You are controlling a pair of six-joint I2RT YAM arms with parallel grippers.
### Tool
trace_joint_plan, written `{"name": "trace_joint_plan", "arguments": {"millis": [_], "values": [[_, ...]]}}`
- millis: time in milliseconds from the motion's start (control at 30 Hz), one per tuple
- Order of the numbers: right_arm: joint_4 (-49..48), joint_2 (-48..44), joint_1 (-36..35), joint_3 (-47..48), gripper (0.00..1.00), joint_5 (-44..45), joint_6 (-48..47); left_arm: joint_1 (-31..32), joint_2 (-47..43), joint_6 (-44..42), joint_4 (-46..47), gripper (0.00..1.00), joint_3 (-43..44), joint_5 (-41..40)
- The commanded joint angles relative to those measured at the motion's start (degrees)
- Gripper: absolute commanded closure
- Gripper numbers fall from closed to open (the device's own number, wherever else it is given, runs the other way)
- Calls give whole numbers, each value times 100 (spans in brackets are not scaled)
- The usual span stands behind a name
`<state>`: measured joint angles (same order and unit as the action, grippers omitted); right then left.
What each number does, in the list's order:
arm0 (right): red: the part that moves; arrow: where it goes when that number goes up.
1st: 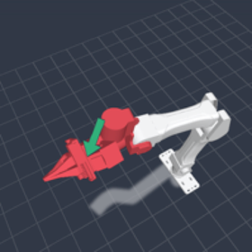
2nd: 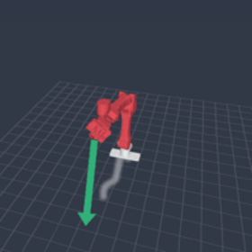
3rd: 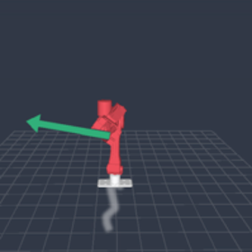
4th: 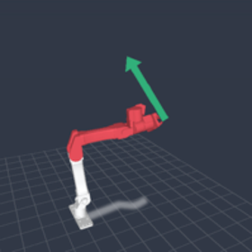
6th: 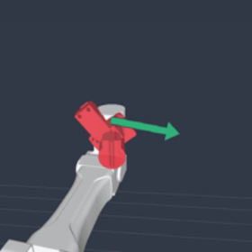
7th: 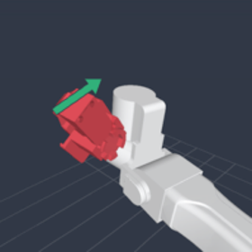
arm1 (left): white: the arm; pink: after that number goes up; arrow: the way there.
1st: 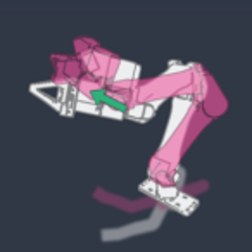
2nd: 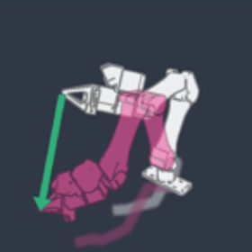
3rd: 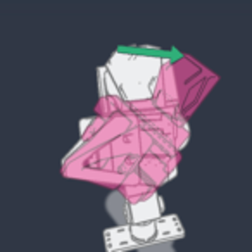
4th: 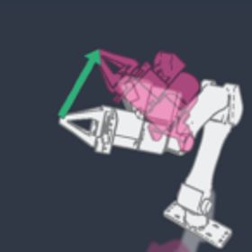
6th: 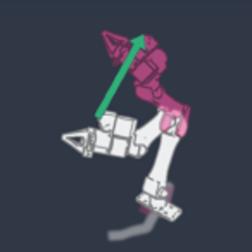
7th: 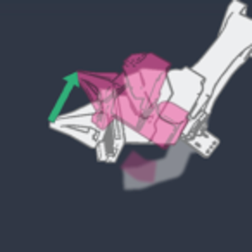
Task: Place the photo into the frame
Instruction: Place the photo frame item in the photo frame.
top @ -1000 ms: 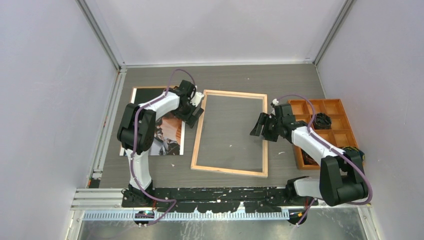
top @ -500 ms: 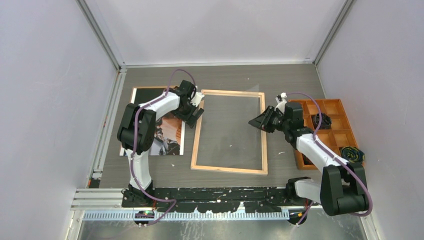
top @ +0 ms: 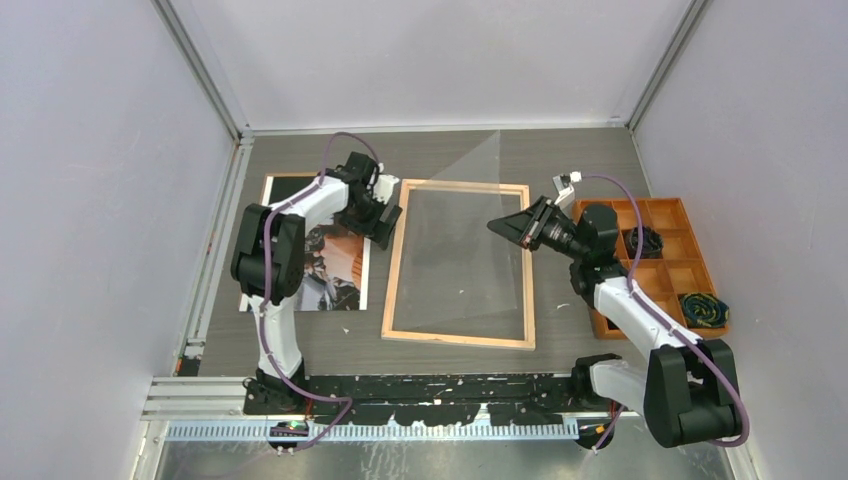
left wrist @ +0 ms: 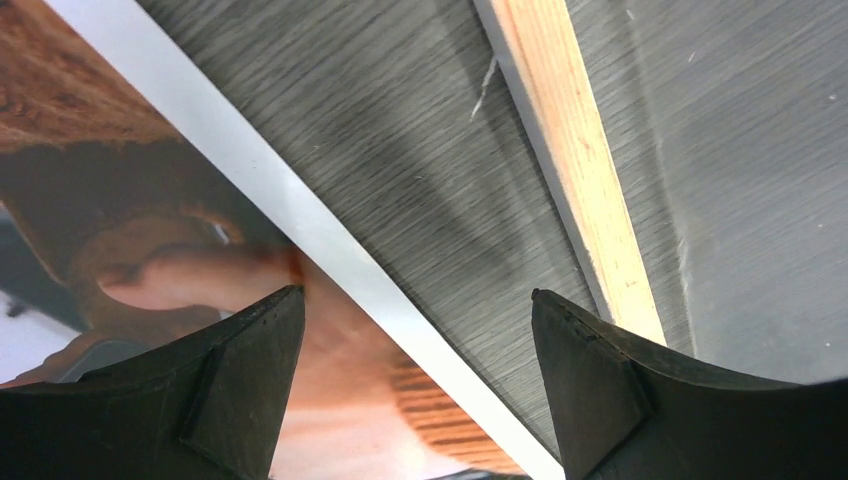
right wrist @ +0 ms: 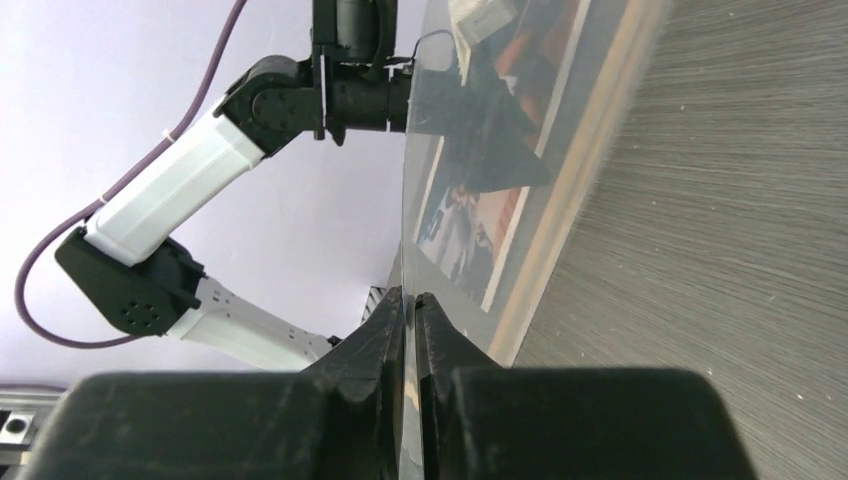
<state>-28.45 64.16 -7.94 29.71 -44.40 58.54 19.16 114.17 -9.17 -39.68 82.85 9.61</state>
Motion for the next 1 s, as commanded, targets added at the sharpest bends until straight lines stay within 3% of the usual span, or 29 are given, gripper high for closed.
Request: {"name": "trace_joint_plan", "arguments": {"millis": [0, 733, 867, 967], "values": [[-664, 111, -116, 167, 88, -203, 266, -198, 118, 121, -237, 15, 104, 422], [-1495, 263, -248, 499, 94, -260, 999, -491, -27, 179, -387, 14, 217, 492], [-2557, 690, -113, 186, 95, -353, 1489, -492, -15, 156, -353, 14, 162, 437], [-2828, 1013, 64, 48, 96, -601, 1542, -492, 16, 152, -335, 14, 144, 402]]}}
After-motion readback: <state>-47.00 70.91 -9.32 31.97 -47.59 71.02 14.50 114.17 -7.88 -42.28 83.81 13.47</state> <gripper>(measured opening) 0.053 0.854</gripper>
